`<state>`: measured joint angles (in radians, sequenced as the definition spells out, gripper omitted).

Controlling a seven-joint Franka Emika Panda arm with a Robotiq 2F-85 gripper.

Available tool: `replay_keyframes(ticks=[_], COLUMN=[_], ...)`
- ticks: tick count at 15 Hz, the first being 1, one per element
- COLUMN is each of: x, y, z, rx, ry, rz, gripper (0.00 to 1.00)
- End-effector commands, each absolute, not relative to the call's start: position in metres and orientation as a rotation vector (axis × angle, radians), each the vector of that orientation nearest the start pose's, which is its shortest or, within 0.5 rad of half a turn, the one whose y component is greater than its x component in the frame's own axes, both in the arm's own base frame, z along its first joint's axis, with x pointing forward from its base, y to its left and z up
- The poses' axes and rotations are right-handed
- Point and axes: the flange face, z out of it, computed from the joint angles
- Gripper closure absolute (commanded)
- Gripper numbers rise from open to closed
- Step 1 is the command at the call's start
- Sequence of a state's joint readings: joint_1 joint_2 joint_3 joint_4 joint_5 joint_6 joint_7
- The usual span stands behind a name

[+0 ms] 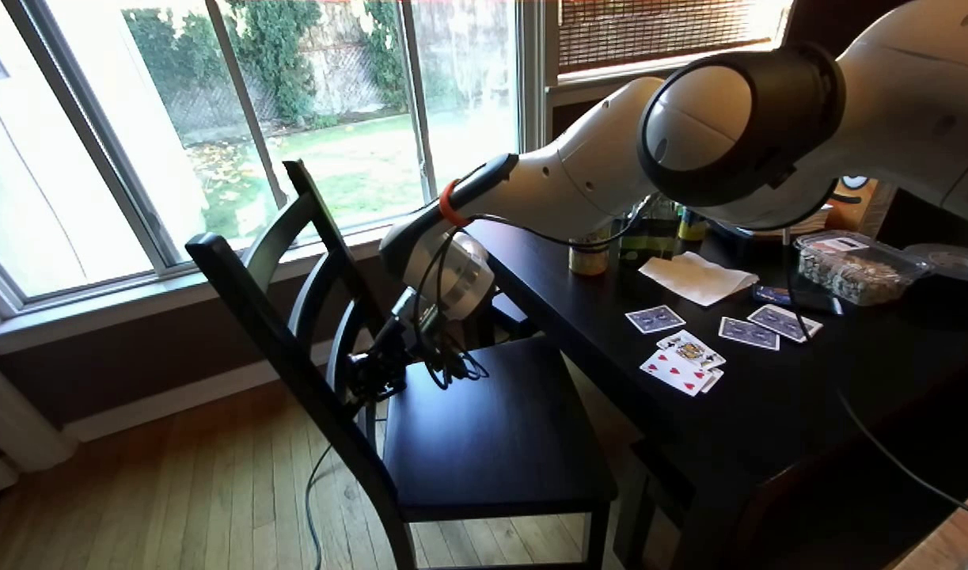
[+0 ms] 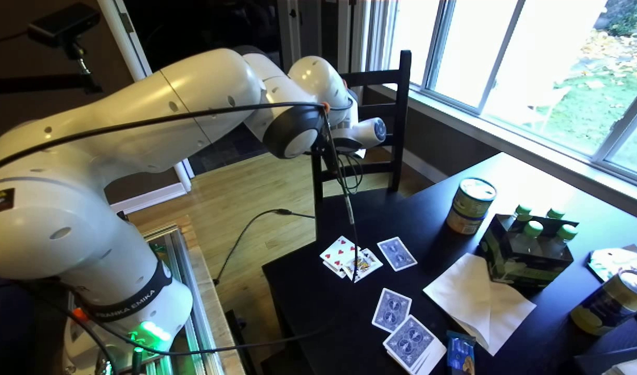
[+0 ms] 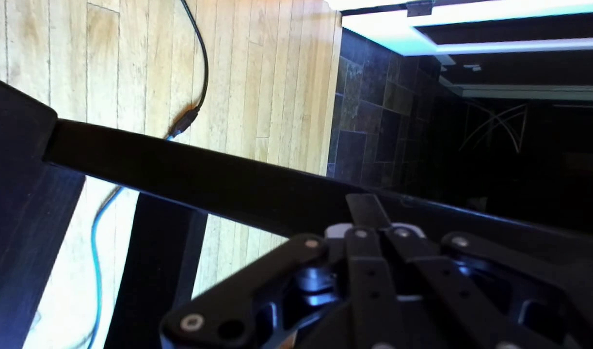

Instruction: Pull out the chair

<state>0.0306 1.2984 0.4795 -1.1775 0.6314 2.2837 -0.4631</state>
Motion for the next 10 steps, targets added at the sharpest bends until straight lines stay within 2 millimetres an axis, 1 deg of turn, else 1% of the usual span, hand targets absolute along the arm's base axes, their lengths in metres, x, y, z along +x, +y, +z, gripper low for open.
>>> replay_keyframes(ticks=[1, 5, 7, 10], x=[0.678, 0.672, 0.672, 0.674], y=[0.306, 0.321, 0.328, 0.333], z=[0.033, 0.028, 0.028, 0.027], rx=[-2.179, -2.202, -2.210, -2.211], ry=[-0.191, -0.236, -0.252, -0.259], rz=[0.110, 0.127, 0.118, 0.101], gripper=[1.00, 1.00, 1.00, 1.00])
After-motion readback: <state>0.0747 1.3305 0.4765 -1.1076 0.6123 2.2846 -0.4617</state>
